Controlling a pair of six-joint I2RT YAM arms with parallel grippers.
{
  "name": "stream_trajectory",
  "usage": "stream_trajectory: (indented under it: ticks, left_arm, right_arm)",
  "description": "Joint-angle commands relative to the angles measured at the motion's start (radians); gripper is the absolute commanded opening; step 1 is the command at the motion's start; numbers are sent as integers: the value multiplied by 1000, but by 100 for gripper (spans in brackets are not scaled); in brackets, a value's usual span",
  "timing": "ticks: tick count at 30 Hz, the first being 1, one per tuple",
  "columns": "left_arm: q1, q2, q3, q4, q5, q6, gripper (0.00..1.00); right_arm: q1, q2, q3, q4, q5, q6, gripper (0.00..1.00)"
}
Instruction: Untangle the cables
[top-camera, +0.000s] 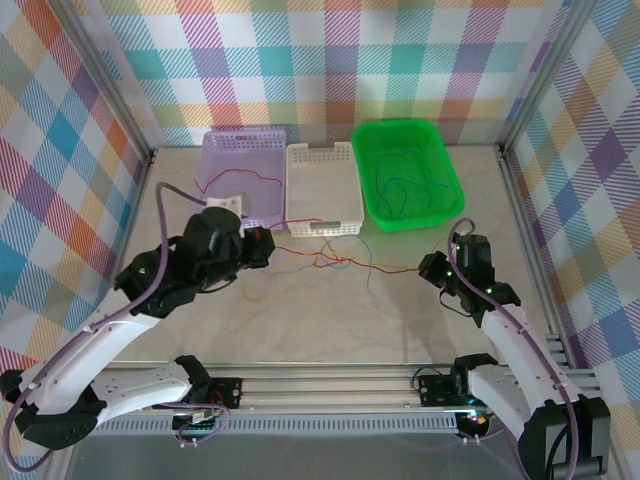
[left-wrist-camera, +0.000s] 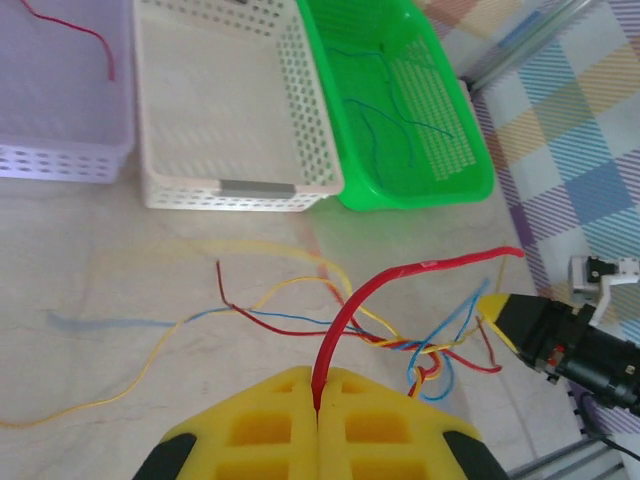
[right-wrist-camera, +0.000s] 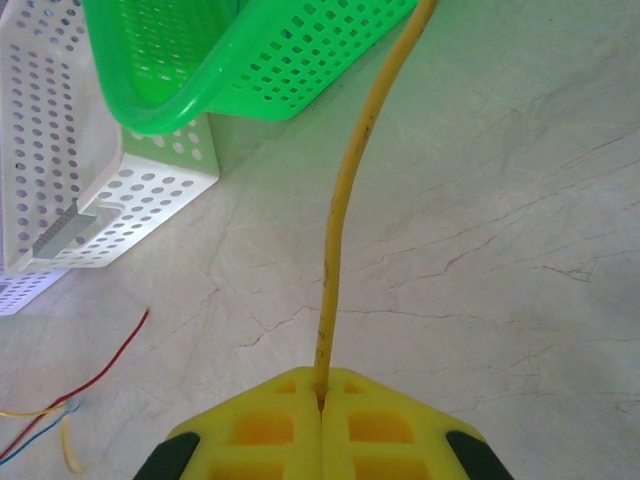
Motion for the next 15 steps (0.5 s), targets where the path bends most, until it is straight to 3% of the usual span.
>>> stream_trajectory:
  ticks: [1, 15]
  left_arm:
    - [71, -34, 116, -179, -59, 103, 0]
    - [142, -19, 348, -403, -184, 223, 0]
  right_arm:
    - [-35, -1, -25, -40, 109, -1, 0]
    - [-63, -21, -35, -74, 148, 0, 0]
